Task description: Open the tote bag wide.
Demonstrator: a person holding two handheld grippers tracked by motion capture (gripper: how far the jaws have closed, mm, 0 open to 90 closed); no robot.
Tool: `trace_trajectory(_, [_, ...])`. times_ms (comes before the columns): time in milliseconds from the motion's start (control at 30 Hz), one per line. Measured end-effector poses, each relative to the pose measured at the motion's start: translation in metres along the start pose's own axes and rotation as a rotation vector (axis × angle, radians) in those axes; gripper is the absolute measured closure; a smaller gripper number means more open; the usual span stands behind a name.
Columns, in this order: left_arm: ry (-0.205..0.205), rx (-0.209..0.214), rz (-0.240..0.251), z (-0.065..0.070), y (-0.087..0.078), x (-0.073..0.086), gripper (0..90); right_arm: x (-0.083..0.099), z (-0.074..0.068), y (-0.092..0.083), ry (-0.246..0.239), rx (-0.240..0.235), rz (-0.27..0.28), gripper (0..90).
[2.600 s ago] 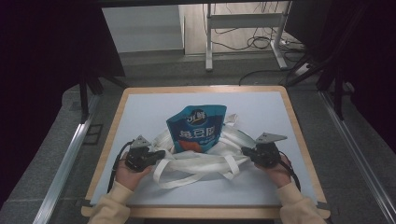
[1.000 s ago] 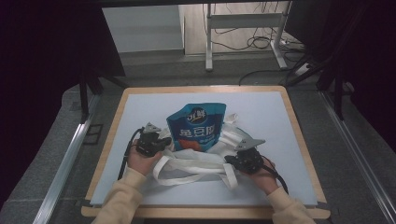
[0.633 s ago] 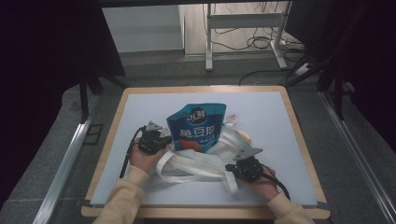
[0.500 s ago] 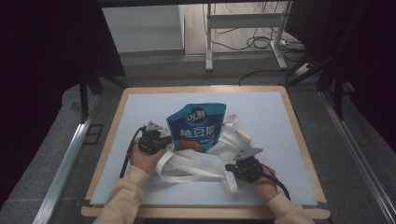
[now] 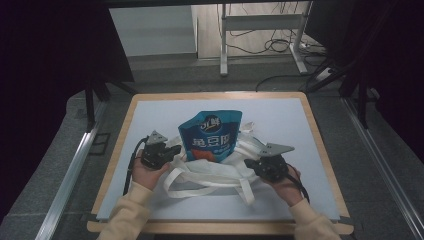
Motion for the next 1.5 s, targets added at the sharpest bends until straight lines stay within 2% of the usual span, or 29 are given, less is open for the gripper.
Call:
trace_trajectory(167, [0.031,0.026,-0.007,0.012,-0.005,0.005,89.2,-0.021,0.019,-0.009,0.038,0.000,0.042,87.9])
trace_trajectory(400, [0.050,0.053,-0.025,0.023,-0.006,0.012,89.4,-0.038,0.038,0.000,0.044,0.052,0.015,88.6])
trace_trajectory(600, [0.054,0.062,-0.049,0.028,-0.007,0.023,89.7,-0.035,0.048,0.011,0.046,0.072,-0.048,88.9])
trace_trajectory(800, [0.060,0.070,-0.073,0.028,-0.006,0.035,89.8,-0.028,0.061,0.019,0.075,0.094,-0.084,88.9])
trace_trajectory(1000, [0.050,0.078,-0.104,0.028,-0.001,0.046,89.9,-0.022,0.073,0.025,0.113,0.104,-0.081,88.9])
trace_trajectory(1100, [0.064,0.079,-0.128,0.031,0.004,0.052,89.9,-0.022,0.076,0.027,0.104,0.116,-0.084,88.9])
trace_trajectory(1367, [0.069,0.078,-0.149,0.035,0.010,0.062,89.9,-0.020,0.083,0.036,0.129,0.109,-0.088,89.0])
trace_trajectory(1500, [0.066,0.082,-0.148,0.034,0.010,0.063,90.0,-0.018,0.085,0.039,0.144,0.102,-0.088,89.0])
Point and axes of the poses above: each handheld gripper's, and its own axes: y roughly forward along the jaws, x roughly out of its underside, z roughly to its right, the point moved 8 cm from there along y, roughly forward along the jaws, and after that the axes turned 9 degrees about -z, right-handed, at the moved point
